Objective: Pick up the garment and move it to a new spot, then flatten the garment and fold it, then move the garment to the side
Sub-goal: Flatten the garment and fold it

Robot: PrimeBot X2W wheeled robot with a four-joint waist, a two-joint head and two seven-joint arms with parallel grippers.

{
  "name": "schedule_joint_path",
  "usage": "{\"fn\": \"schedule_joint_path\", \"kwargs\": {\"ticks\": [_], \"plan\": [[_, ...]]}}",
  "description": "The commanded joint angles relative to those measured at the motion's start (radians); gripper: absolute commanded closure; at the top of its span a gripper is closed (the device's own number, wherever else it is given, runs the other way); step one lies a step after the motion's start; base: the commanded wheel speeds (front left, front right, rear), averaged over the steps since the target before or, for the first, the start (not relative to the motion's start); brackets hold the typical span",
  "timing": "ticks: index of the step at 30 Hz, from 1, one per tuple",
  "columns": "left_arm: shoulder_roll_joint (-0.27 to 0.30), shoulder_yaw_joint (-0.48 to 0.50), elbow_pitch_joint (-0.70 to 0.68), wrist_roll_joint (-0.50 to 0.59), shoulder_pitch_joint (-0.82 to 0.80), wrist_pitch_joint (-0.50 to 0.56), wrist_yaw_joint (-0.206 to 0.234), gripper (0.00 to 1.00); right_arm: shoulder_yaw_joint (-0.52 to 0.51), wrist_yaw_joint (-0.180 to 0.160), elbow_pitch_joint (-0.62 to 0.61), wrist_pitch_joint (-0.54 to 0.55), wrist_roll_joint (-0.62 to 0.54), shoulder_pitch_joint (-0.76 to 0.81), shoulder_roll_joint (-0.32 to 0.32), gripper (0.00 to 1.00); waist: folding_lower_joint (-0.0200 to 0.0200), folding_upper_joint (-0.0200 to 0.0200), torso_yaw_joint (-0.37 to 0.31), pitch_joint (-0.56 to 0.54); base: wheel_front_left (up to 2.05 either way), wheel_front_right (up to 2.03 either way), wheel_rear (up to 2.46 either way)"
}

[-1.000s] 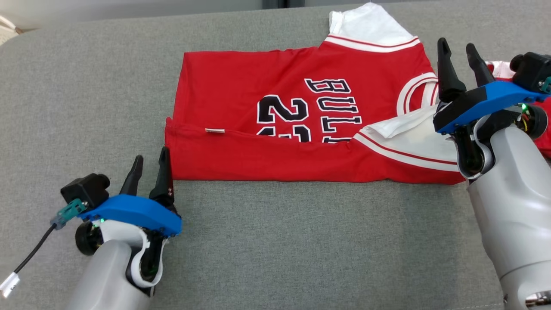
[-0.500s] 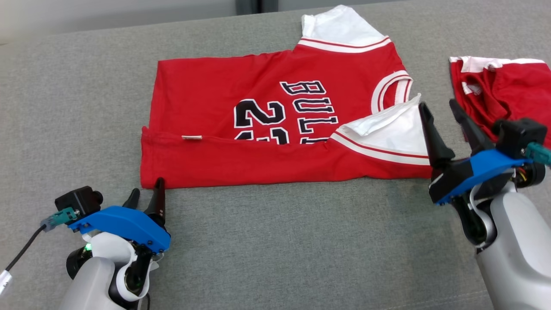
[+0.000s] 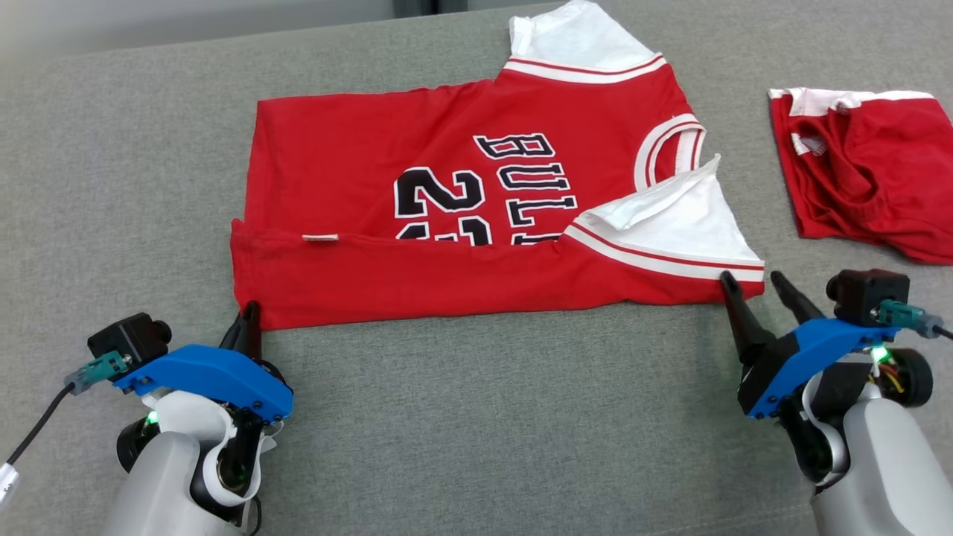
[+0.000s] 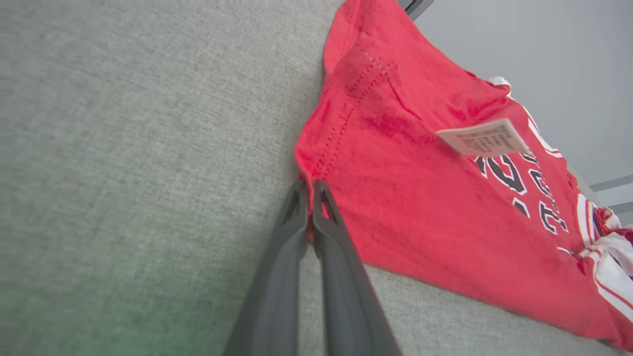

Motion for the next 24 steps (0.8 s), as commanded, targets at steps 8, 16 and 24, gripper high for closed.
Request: {"fn": "schedule_joint_path", "kwargs": {"ticks": [8, 16, 24], "plan": [[-0.009, -0.004, 0.018, -0.002, -0.015, -0.030, -0.012, 1.00, -0.058, 0.001, 0.131, 0.026, -0.014, -0.058, 0.041, 0.00, 0.0000, 0.0001, 0.042, 0.008, 0.00, 0.00, 0.00], [-0.024, -0.014, 0.028, 0.000, -0.022, -0.054, -0.028, 1.00, -0.067, 0.001, 0.207, 0.052, 0.002, -0.119, 0.055, 1.00, 0.0000, 0.0001, 0.054, -0.002, 0.00, 0.00, 0.00], [-0.017, -0.035, -0.027, 0.017, 0.017, -0.071, -0.046, 1.00, -0.075, 0.000, 0.126, 0.096, 0.022, -0.110, -0.004, 1.00, 0.0000, 0.0001, 0.050, -0.040, 0.00, 0.00, 0.00]]}}
